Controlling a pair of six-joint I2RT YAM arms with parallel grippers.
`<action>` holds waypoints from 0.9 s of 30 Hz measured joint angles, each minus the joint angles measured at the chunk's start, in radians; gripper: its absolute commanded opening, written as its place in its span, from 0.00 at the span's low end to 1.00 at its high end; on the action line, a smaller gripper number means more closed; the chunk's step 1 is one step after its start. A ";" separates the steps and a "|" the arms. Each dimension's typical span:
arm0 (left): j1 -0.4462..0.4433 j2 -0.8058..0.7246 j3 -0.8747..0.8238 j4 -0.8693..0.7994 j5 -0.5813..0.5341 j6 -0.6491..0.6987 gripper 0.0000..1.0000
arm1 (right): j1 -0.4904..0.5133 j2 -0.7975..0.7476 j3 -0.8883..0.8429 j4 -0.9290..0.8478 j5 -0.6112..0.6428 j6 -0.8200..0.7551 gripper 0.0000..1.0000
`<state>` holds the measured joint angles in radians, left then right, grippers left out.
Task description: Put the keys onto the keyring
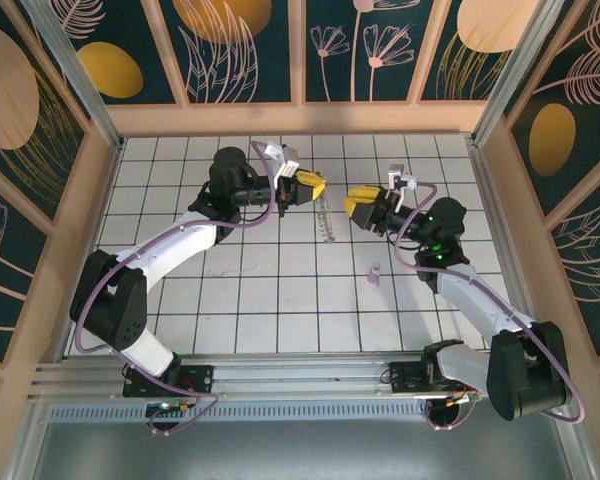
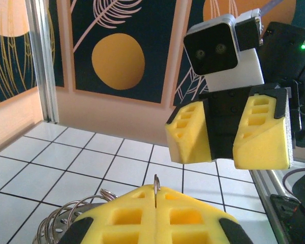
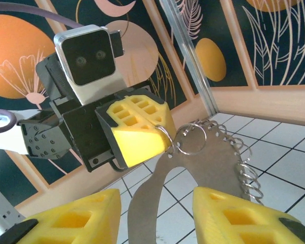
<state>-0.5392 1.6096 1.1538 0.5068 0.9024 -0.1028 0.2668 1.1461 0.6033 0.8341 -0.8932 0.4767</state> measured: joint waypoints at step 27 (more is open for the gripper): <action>-0.022 -0.002 0.042 -0.067 0.087 0.006 0.00 | 0.042 0.124 0.098 -0.006 -0.082 -0.060 0.33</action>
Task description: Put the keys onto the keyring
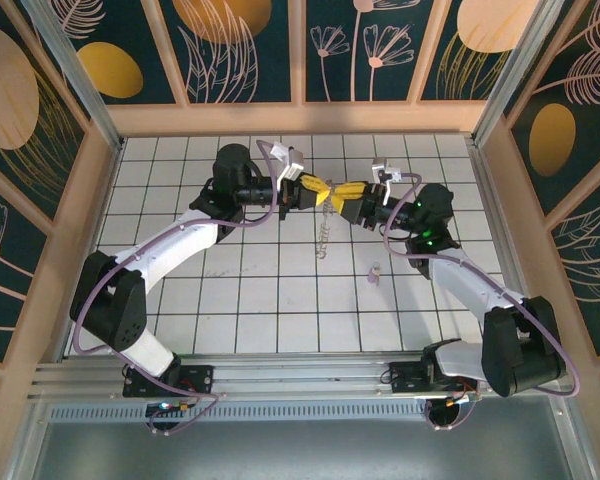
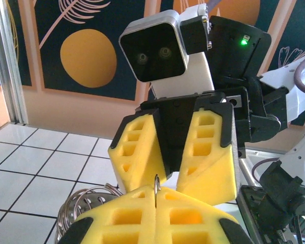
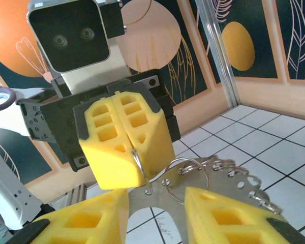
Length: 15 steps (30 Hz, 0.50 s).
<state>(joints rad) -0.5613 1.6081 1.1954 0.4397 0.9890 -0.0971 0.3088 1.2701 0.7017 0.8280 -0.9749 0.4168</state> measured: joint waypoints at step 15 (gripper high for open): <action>-0.008 0.007 0.028 -0.028 0.007 0.000 0.00 | 0.005 0.005 0.021 0.003 -0.013 -0.009 0.25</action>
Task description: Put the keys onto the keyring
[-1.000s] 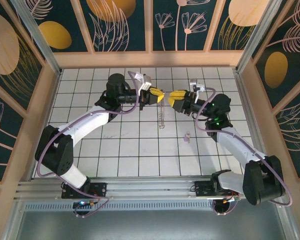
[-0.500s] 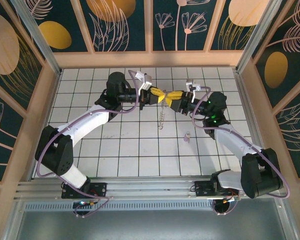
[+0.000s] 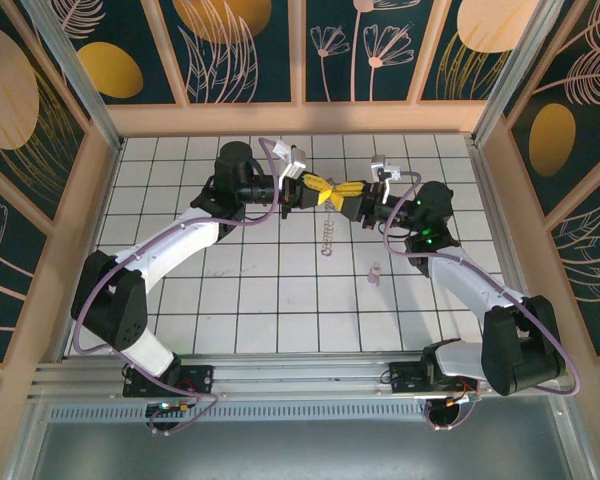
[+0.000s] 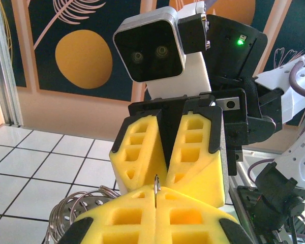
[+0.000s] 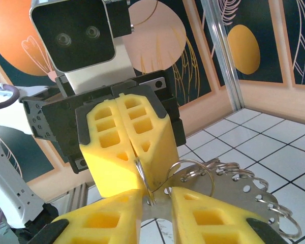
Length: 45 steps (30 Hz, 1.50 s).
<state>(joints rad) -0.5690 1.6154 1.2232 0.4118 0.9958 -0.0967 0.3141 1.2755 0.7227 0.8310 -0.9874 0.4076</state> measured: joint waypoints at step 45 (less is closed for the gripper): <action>0.007 0.001 0.010 -0.076 0.060 0.025 0.17 | -0.020 0.030 0.056 -0.049 -0.147 -0.036 0.00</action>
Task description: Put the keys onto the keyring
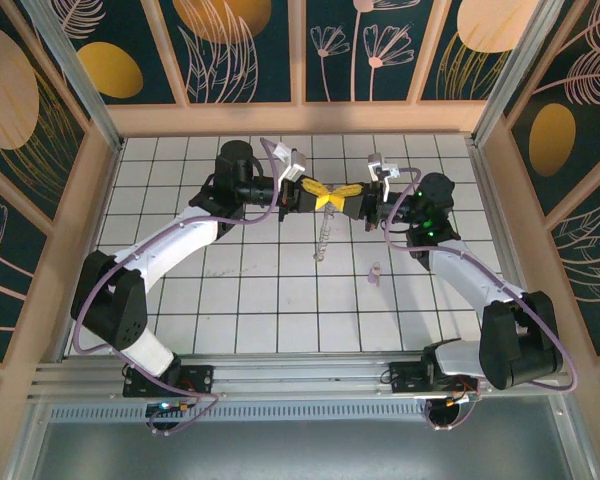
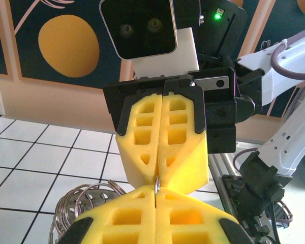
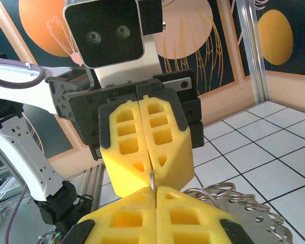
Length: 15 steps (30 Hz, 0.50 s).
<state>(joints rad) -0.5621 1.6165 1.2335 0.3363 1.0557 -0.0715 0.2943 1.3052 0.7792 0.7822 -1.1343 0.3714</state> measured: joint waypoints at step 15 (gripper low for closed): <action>-0.028 -0.137 -0.221 0.284 -0.355 -0.145 0.40 | -0.031 -0.001 -0.003 0.090 0.038 0.061 0.00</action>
<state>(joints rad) -0.5903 1.4796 1.0126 0.6201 0.7006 -0.2165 0.2638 1.3045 0.7761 0.8726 -1.0966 0.4328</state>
